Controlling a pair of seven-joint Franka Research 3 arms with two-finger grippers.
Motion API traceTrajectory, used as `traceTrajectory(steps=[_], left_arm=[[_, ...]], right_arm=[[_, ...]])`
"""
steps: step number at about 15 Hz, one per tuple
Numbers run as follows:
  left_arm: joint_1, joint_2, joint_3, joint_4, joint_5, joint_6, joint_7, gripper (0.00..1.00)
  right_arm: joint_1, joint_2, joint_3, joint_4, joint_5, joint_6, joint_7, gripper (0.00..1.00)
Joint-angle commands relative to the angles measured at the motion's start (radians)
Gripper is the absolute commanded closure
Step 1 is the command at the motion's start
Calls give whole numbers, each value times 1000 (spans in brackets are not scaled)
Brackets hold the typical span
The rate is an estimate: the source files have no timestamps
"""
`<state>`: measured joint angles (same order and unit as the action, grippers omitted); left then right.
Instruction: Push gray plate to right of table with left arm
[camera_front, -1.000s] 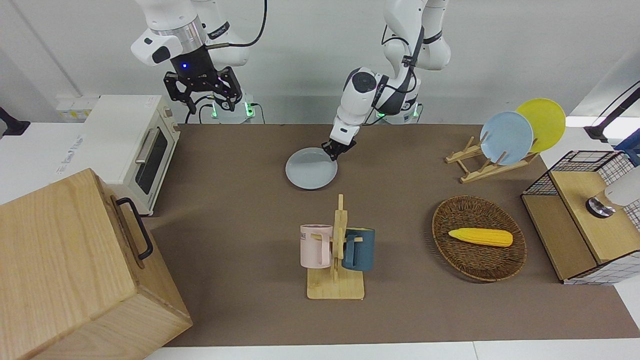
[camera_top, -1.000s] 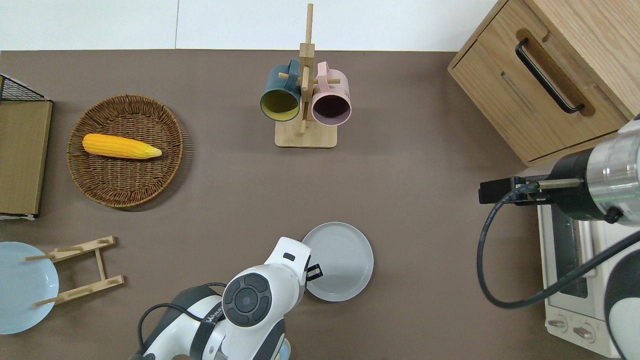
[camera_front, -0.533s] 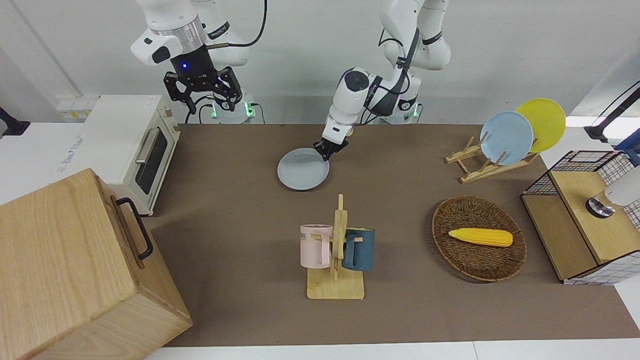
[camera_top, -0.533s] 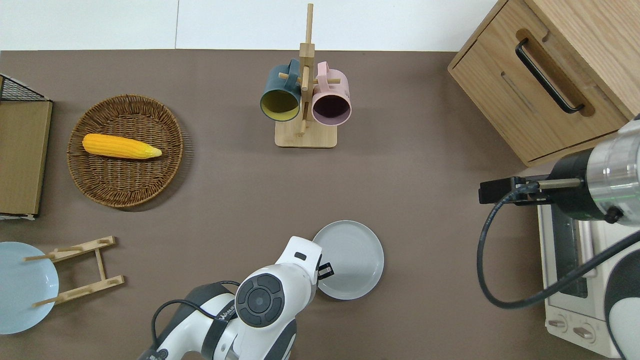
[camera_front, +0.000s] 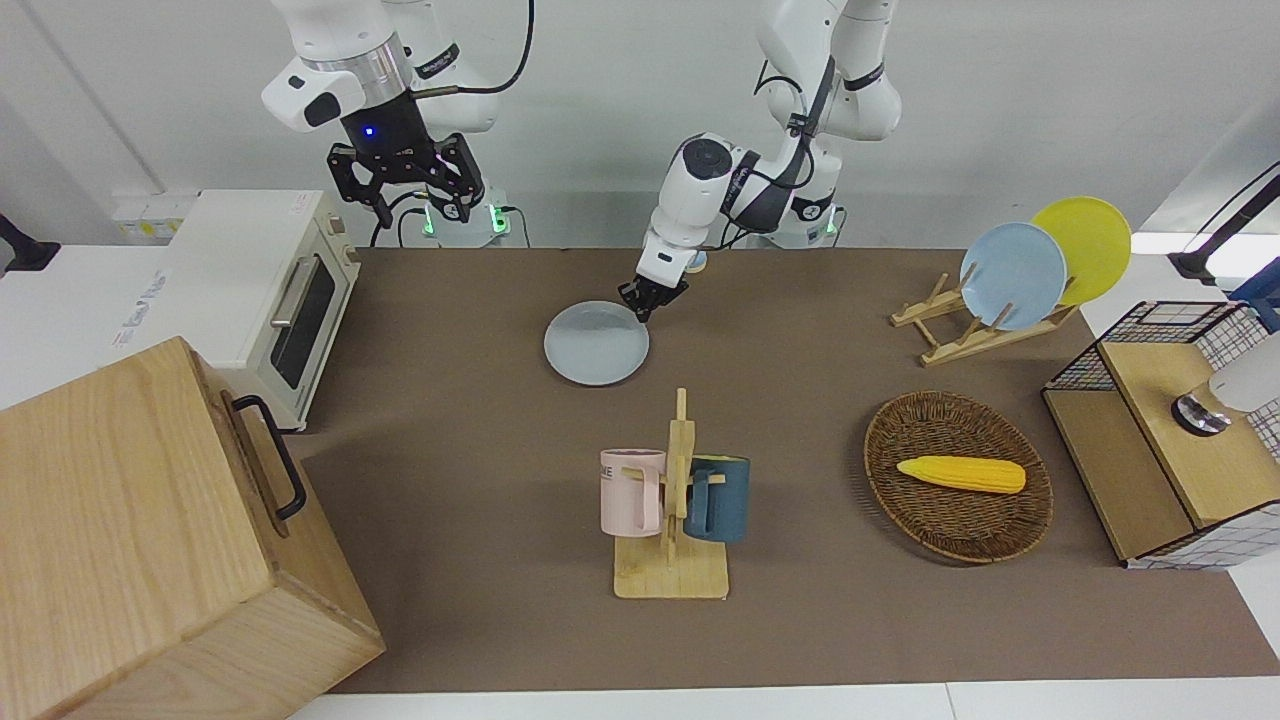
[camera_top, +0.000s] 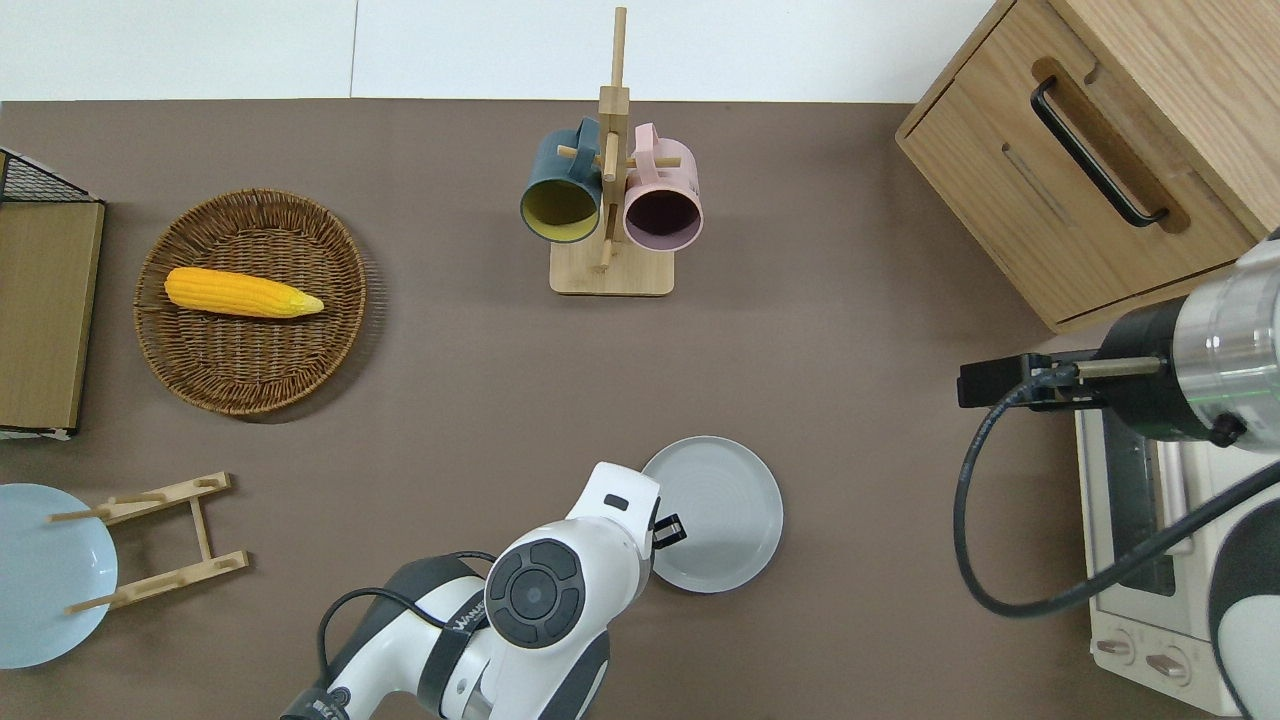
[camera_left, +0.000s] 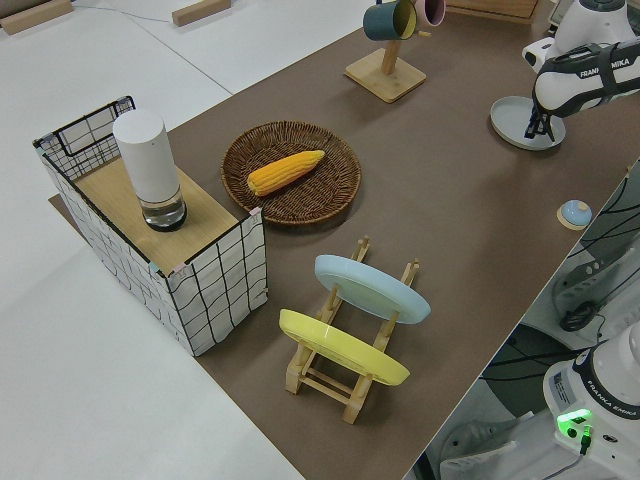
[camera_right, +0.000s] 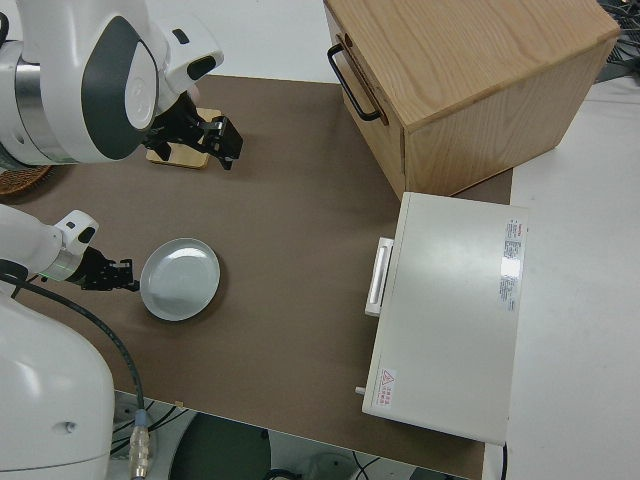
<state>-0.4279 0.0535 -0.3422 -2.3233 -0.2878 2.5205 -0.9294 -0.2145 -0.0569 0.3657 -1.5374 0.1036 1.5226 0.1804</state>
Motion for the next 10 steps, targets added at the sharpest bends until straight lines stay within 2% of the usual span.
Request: traceTrajectory(steps=[1, 2, 4, 7, 9, 10], left_arm=[[-15, 29, 6, 28, 7, 11, -28, 154], [-15, 29, 6, 30, 22, 3, -25, 10], [-11, 20, 8, 35, 102, -29, -26, 9], [4, 5, 32, 146, 177, -251, 35, 9], [69, -10, 54, 238, 174, -411, 185, 7], [104, -21, 55, 251, 176, -439, 233, 7]], right_arm=[[-6, 6, 4, 14, 16, -5, 2, 5], [-6, 6, 4, 14, 16, -5, 2, 5], [-6, 6, 4, 14, 16, -5, 2, 5], [-6, 6, 4, 14, 16, -5, 2, 5], [-6, 6, 4, 14, 16, -5, 2, 5], [-6, 6, 4, 14, 16, -5, 2, 5]])
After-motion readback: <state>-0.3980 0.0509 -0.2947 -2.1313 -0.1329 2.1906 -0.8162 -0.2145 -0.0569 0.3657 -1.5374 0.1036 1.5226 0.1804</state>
